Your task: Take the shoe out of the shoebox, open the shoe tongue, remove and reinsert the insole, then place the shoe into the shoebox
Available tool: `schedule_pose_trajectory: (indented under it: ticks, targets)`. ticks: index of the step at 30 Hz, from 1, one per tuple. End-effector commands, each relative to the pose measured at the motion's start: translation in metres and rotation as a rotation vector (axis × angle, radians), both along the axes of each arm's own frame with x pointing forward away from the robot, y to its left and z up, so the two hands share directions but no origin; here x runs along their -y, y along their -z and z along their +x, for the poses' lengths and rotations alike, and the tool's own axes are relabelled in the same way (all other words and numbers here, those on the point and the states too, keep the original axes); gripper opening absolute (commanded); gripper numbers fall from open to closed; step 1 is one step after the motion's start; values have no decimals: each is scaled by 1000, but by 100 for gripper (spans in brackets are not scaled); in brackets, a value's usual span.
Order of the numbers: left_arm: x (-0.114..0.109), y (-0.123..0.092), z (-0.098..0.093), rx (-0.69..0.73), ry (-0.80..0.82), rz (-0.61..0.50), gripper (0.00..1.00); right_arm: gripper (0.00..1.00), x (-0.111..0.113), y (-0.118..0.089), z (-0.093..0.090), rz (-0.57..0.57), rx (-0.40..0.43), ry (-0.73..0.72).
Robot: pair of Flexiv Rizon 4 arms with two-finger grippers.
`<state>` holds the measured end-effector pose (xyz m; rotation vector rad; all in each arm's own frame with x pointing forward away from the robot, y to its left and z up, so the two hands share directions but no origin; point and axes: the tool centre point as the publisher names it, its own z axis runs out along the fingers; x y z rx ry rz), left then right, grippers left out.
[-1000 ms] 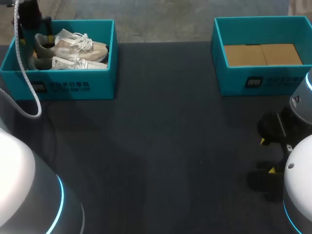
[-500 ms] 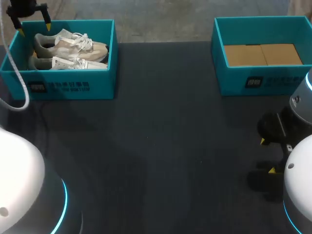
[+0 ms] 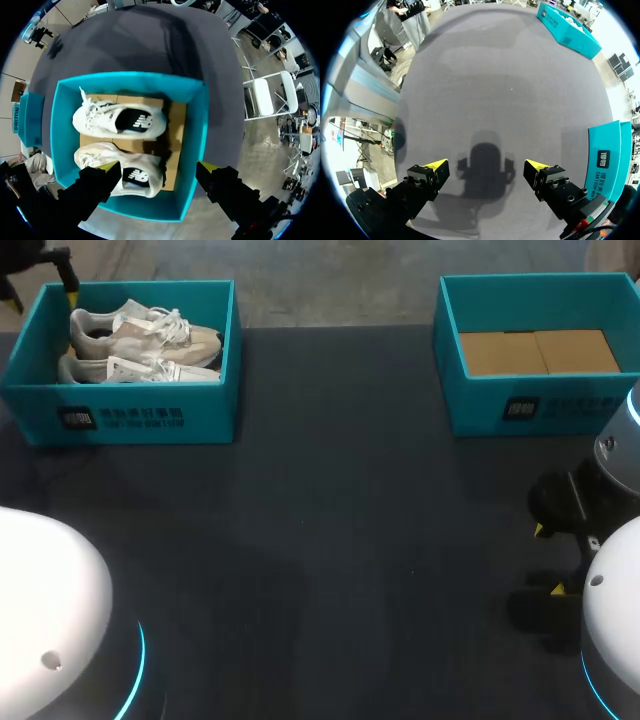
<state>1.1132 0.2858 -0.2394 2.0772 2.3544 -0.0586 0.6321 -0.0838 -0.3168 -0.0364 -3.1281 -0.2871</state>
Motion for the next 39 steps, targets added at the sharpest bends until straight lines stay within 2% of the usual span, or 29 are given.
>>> schedule_pose_trajectory:
  ticks: [1,4,17,23,31,37,39]
  targets:
    - [2,-6,-46,69,8,11,100,100,0,0,-2,-2,2,1]
    - [3,-10,-56,22,14,19,100,100,0,0,-2,-2,2,1]
    - [5,-10,-56,16,45,21,100,100,0,0,-2,-2,2,1]
    - [6,7,-60,-55,44,9,100,100,0,0,-2,-2,2,1]
    - [2,21,-63,-66,45,7,100,100,0,0,-2,-2,2,1]
    - [4,41,-65,-65,45,22,100,100,0,0,-2,-2,2,1]
    - [3,48,-64,-62,51,18,97,100,0,0,-2,-2,2,1]
